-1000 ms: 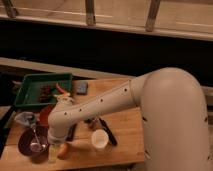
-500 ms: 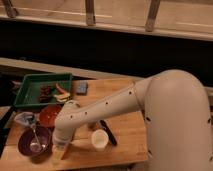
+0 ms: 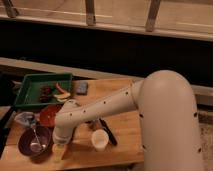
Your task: Place apple in red bowl
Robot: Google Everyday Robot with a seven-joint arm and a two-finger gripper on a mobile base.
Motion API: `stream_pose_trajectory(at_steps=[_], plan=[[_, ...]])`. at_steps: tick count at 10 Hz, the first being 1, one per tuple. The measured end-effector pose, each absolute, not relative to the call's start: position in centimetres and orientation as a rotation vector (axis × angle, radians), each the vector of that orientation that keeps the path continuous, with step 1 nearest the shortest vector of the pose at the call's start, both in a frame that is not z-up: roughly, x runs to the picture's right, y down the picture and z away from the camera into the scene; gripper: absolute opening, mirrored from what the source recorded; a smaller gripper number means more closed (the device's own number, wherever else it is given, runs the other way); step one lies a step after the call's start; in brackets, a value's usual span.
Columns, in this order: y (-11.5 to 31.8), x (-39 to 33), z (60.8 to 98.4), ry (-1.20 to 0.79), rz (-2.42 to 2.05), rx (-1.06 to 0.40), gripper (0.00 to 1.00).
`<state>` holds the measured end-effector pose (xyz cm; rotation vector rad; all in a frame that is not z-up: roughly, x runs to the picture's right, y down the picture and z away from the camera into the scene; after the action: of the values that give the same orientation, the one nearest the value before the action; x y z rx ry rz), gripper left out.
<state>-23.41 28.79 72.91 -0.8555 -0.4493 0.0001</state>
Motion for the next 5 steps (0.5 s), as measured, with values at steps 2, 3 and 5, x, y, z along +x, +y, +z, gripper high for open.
stream_pose_trajectory(at_steps=[2, 3, 5], plan=[[29.16, -23.13, 73.12, -0.45, -0.002, -0.852, 0.78], [29.33, -22.95, 73.14, -0.449, 0.0, -0.848, 0.68], [29.43, -22.83, 73.05, -0.448, -0.005, -0.837, 0.48]])
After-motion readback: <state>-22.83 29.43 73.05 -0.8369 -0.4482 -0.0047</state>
